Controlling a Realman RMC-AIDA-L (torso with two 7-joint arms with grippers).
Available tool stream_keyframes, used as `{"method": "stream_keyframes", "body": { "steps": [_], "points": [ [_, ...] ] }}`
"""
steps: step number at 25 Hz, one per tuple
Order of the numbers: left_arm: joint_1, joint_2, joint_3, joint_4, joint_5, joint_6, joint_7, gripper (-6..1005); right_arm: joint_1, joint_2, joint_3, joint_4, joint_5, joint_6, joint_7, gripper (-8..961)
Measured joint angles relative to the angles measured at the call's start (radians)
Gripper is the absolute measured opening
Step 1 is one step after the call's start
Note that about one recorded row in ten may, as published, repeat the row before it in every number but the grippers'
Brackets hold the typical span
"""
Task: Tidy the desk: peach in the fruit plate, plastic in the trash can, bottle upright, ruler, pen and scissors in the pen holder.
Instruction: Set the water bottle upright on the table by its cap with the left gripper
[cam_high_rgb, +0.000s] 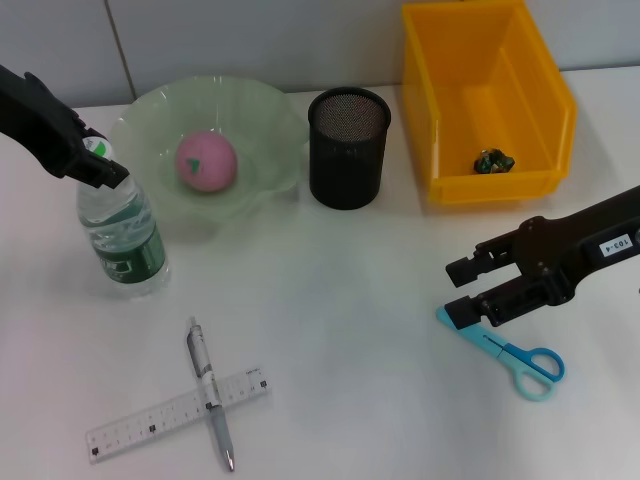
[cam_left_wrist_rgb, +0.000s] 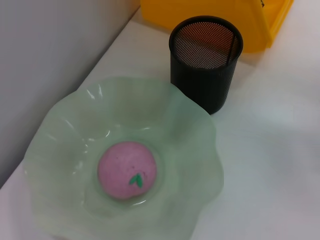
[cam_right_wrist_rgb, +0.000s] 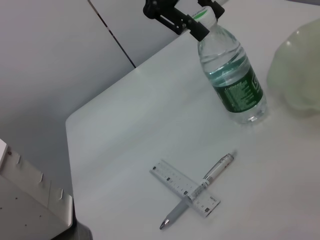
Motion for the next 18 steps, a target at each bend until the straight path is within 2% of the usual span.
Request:
{"method": "stream_keyframes", "body": {
  "steps": [18],
  "points": [
    [-0.002, -0.006, 0.018, 0.004, 0.002, 0.001, -0.014, 536, -0.003, -0.001, 0.000, -0.001, 0.000, -0.017, 0.000, 748]
  ]
}}
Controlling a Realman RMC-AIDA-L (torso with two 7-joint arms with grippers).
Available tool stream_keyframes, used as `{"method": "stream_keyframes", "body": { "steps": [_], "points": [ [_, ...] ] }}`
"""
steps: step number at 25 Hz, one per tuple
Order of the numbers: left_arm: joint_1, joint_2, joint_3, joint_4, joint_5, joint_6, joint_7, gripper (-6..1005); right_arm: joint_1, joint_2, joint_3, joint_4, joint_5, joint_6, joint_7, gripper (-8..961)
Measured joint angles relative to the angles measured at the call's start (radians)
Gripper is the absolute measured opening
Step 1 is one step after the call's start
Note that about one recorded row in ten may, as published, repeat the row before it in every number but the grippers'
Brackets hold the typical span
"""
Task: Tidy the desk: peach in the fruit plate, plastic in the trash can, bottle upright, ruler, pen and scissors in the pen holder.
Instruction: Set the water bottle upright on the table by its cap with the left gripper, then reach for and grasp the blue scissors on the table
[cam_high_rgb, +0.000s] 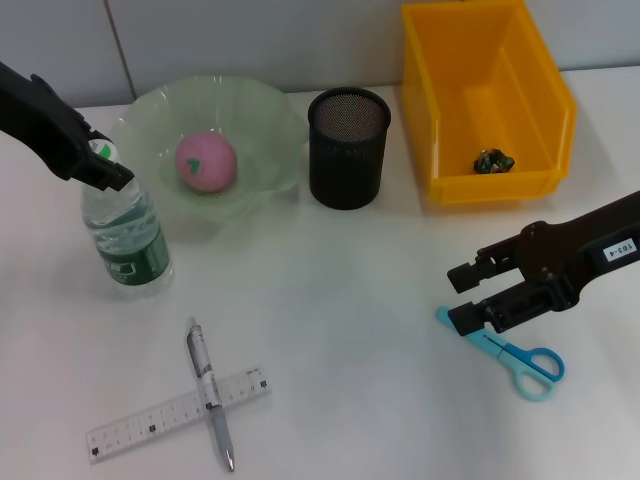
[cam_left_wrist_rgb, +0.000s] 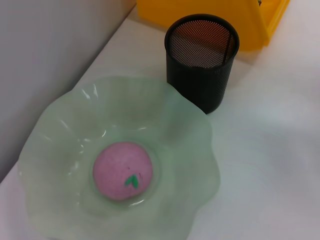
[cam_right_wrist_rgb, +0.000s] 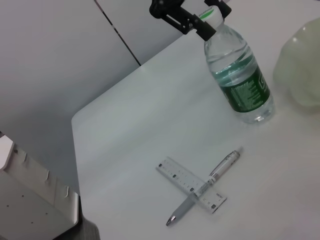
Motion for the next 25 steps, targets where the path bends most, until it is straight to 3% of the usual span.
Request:
{"method": "stream_keyframes", "body": {
  "steps": [8, 13, 21, 25],
  "points": [
    [-0.005, -0.004, 0.001, 0.015, 0.002, 0.008, -0.010, 541, -0.003, 0.000, 0.000, -0.002, 0.000, -0.007, -0.001, 747],
    [-0.001, -0.007, 0.001, 0.034, 0.000, 0.013, -0.011, 797, -0.005, 0.000, 0.000, -0.003, 0.000, -0.008, -0.001, 747],
    [0.002, -0.009, -0.001, 0.046, 0.000, 0.015, -0.010, 807, -0.005, 0.000, 0.000, -0.003, 0.000, -0.008, -0.002, 747],
    [0.011, -0.013, -0.050, 0.111, -0.057, 0.025, 0.000, 809, -0.007, 0.000, 0.004, 0.000, 0.000, -0.008, -0.008, 747]
  ]
}}
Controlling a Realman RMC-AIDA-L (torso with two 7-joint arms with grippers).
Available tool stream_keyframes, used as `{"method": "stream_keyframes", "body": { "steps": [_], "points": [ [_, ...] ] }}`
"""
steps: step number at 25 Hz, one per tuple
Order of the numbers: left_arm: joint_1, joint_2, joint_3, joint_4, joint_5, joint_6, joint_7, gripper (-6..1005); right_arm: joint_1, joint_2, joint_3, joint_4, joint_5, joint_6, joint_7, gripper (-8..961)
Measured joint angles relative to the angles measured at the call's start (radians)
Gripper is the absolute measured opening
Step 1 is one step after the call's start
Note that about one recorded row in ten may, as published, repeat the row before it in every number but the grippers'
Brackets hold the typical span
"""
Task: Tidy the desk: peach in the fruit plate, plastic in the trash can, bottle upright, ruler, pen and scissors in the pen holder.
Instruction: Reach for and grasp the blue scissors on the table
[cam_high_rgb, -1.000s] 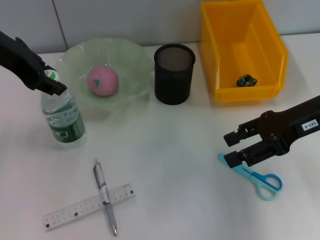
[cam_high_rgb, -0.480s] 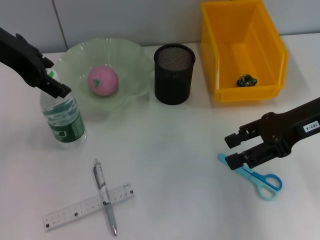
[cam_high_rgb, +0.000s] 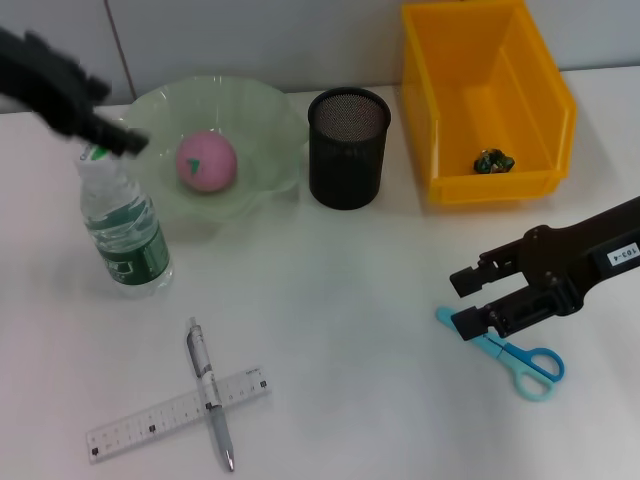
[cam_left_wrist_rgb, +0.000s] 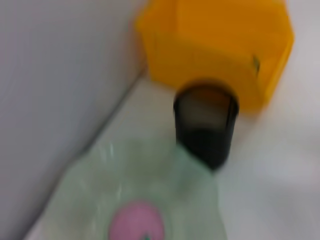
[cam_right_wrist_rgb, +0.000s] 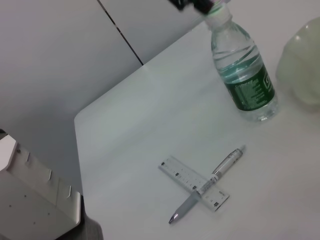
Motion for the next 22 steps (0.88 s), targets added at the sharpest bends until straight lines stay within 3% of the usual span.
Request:
{"method": "stream_keyframes", "body": {
  "steps": [1, 3, 6, 7, 8, 11, 13, 14, 16, 18, 19, 20, 22],
  "points": [
    [0.000, 0.000, 0.000, 0.000, 0.000, 0.000, 0.000, 809, -0.001, 0.000, 0.003, 0.001, 0.000, 0.000, -0.001, 747],
    [0.039, 0.006, -0.078, 0.068, -0.210, 0.014, -0.005, 809, -0.006, 0.000, 0.009, 0.001, 0.002, 0.004, -0.003, 746],
    [0.062, 0.009, -0.101, 0.076, -0.310, 0.021, -0.009, 808, -0.010, 0.000, 0.010, -0.001, 0.006, 0.005, -0.003, 746],
    [0.118, 0.014, -0.118, 0.050, -0.521, 0.026, -0.008, 808, -0.011, -0.001, 0.010, -0.003, 0.007, 0.005, -0.003, 746],
    [0.164, 0.013, -0.118, 0.021, -0.649, 0.020, 0.001, 808, -0.012, -0.003, 0.010, -0.007, 0.007, 0.002, -0.002, 746],
    [0.209, 0.004, -0.108, -0.007, -0.754, 0.017, 0.020, 808, -0.013, -0.006, 0.011, -0.013, 0.008, -0.004, 0.003, 746],
    [0.284, -0.024, -0.065, -0.027, -0.870, 0.018, 0.090, 808, -0.015, -0.013, 0.017, -0.023, 0.008, -0.023, 0.012, 747],
    [0.284, -0.024, -0.065, -0.027, -0.870, 0.018, 0.090, 807, -0.015, -0.013, 0.017, -0.023, 0.008, -0.023, 0.012, 747],
    [0.357, -0.039, 0.014, -0.052, -0.951, -0.006, 0.162, 807, -0.016, -0.016, 0.030, -0.033, 0.008, -0.040, 0.016, 748],
    [0.414, -0.038, 0.100, -0.107, -1.016, -0.048, 0.232, 807, -0.020, -0.019, 0.063, -0.053, 0.007, -0.064, 0.029, 747],
    [0.414, -0.038, 0.100, -0.107, -1.016, -0.048, 0.232, 807, -0.020, -0.019, 0.063, -0.053, 0.007, -0.064, 0.029, 747],
    [0.456, -0.037, 0.159, -0.173, -1.038, -0.079, 0.322, 807, -0.022, -0.020, 0.070, -0.061, 0.005, -0.071, 0.038, 746],
    [0.476, -0.038, 0.182, -0.228, -1.040, -0.093, 0.393, 807, -0.023, -0.023, 0.071, -0.082, 0.003, -0.077, 0.070, 746]
  ]
}}
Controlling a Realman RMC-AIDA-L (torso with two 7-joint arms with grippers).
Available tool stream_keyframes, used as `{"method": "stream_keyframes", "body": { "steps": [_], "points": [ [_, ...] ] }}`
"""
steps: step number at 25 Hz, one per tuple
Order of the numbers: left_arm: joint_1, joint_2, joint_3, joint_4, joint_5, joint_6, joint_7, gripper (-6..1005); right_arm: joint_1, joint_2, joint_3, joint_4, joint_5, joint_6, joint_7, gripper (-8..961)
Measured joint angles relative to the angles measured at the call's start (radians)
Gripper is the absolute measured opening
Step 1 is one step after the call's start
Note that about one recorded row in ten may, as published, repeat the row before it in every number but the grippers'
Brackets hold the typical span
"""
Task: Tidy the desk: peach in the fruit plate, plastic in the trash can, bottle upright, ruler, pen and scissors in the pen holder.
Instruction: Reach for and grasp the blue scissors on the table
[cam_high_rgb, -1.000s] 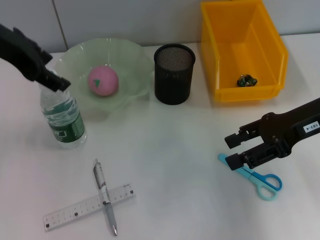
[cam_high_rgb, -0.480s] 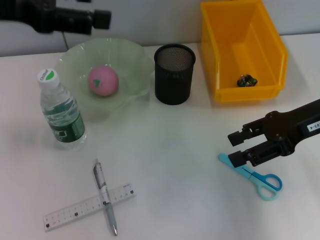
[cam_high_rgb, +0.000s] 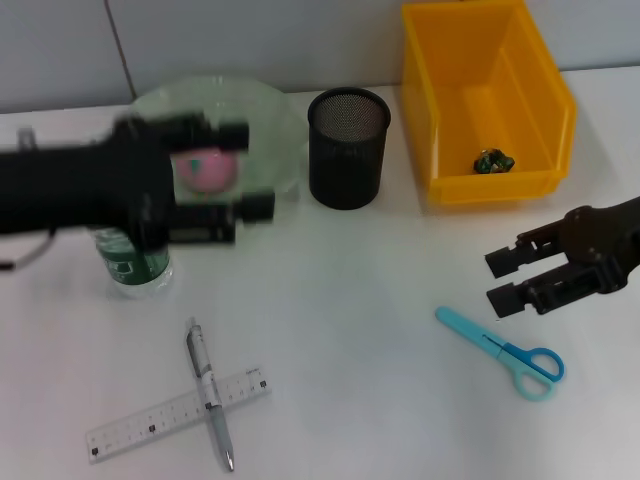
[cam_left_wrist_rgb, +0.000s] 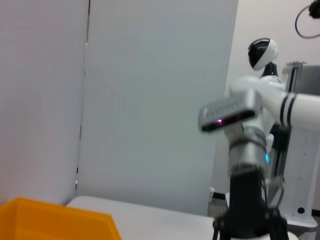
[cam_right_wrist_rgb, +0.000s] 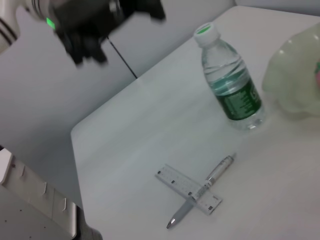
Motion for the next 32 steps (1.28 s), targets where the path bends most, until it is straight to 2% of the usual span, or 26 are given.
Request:
{"method": "stream_keyframes", "body": {
  "steps": [1, 2, 5, 6, 10, 11, 12, 13, 15, 16, 17, 19, 20, 21, 24, 25, 26, 32],
  "points": [
    [0.009, -0.001, 0.019, -0.099, -0.001, -0.010, 0.095, 807, 0.000, 0.001, -0.011, -0.034, -0.009, -0.006, 0.052, 745],
    [0.009, -0.001, 0.019, -0.099, -0.001, -0.010, 0.095, 807, 0.000, 0.001, -0.011, -0.034, -0.009, -0.006, 0.052, 745],
    [0.008, 0.002, 0.022, -0.270, 0.000, -0.028, 0.252, 806, 0.006, 0.016, -0.051, -0.112, -0.050, -0.015, 0.154, 744],
    [0.007, 0.003, 0.019, -0.354, 0.001, -0.040, 0.338, 806, 0.020, 0.023, -0.094, -0.162, -0.091, -0.017, 0.242, 744],
    [0.015, 0.002, 0.018, -0.447, 0.000, -0.064, 0.453, 806, 0.063, 0.025, -0.157, -0.194, -0.161, -0.018, 0.383, 743],
    [0.019, 0.000, 0.018, -0.488, -0.002, -0.079, 0.495, 806, 0.101, 0.025, -0.194, -0.194, -0.201, -0.023, 0.458, 743],
    [0.019, 0.000, 0.018, -0.488, -0.002, -0.079, 0.495, 806, 0.101, 0.025, -0.194, -0.194, -0.201, -0.023, 0.458, 742],
    [0.019, 0.000, 0.018, -0.509, -0.003, -0.087, 0.507, 805, 0.134, 0.026, -0.242, -0.194, -0.238, -0.029, 0.521, 742],
    [0.017, 0.001, 0.019, -0.532, -0.002, -0.095, 0.521, 805, 0.150, 0.027, -0.271, -0.193, -0.260, -0.029, 0.547, 742],
    [0.017, 0.002, 0.018, -0.537, -0.001, -0.098, 0.526, 805, 0.181, 0.030, -0.326, -0.189, -0.307, -0.028, 0.589, 742],
    [0.018, 0.002, 0.019, -0.540, 0.000, -0.100, 0.531, 805, 0.181, 0.030, -0.326, -0.189, -0.307, -0.028, 0.589, 742],
    [0.020, 0.002, 0.020, -0.544, 0.000, -0.102, 0.535, 805, 0.212, 0.040, -0.372, -0.186, -0.362, -0.027, 0.620, 741],
    [0.020, 0.002, 0.021, -0.546, 0.000, -0.103, 0.536, 805, 0.227, 0.047, -0.385, -0.185, -0.394, -0.027, 0.628, 741],
    [0.021, 0.002, 0.023, -0.548, 0.001, -0.109, 0.538, 805, 0.256, 0.068, -0.396, -0.184, -0.472, -0.027, 0.635, 741],
    [0.020, 0.001, 0.030, -0.549, 0.003, -0.119, 0.544, 805, 0.291, 0.108, -0.399, -0.182, -0.594, -0.018, 0.634, 741],
    [0.020, 0.001, 0.030, -0.549, 0.003, -0.119, 0.544, 805, 0.291, 0.108, -0.399, -0.182, -0.594, -0.018, 0.634, 740],
    [0.017, 0.001, 0.033, -0.551, 0.003, -0.124, 0.549, 805, 0.303, 0.129, -0.408, -0.179, -0.632, -0.006, 0.631, 740],
    [0.011, 0.001, 0.044, -0.562, 0.004, -0.146, 0.563, 805, 0.303, 0.144, -0.510, -0.148, -0.645, 0.073, 0.645, 739]
  ]
}}
